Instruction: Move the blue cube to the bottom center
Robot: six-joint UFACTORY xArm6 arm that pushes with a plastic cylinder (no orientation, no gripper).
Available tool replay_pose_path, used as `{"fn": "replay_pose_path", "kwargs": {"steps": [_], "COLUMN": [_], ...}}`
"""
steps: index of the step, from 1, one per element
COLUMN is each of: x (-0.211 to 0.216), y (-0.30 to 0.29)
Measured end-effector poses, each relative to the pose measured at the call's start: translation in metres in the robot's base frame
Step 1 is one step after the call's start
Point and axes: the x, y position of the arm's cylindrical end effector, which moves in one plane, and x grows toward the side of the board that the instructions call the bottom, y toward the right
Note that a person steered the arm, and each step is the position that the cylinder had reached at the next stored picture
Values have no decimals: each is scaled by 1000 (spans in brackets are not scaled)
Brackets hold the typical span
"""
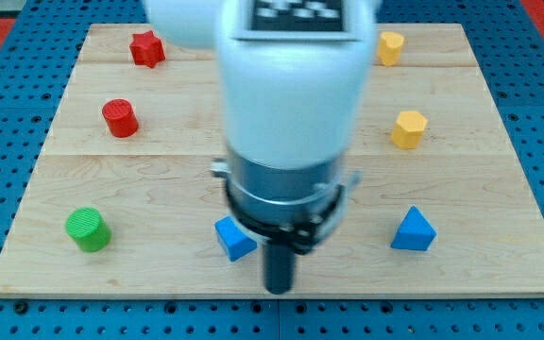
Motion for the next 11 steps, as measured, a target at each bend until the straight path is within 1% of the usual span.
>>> {"fn": "replay_pose_path", "kwargs": {"steps": [1, 2, 3, 4, 5, 6, 7, 8, 9, 10, 11], "x": [-16, -59, -111, -123, -113, -43, -57, -82, -84, -62, -35], "y": [-52, -77, -6, 14, -97, -131, -74, -35, -18, -62, 15]}}
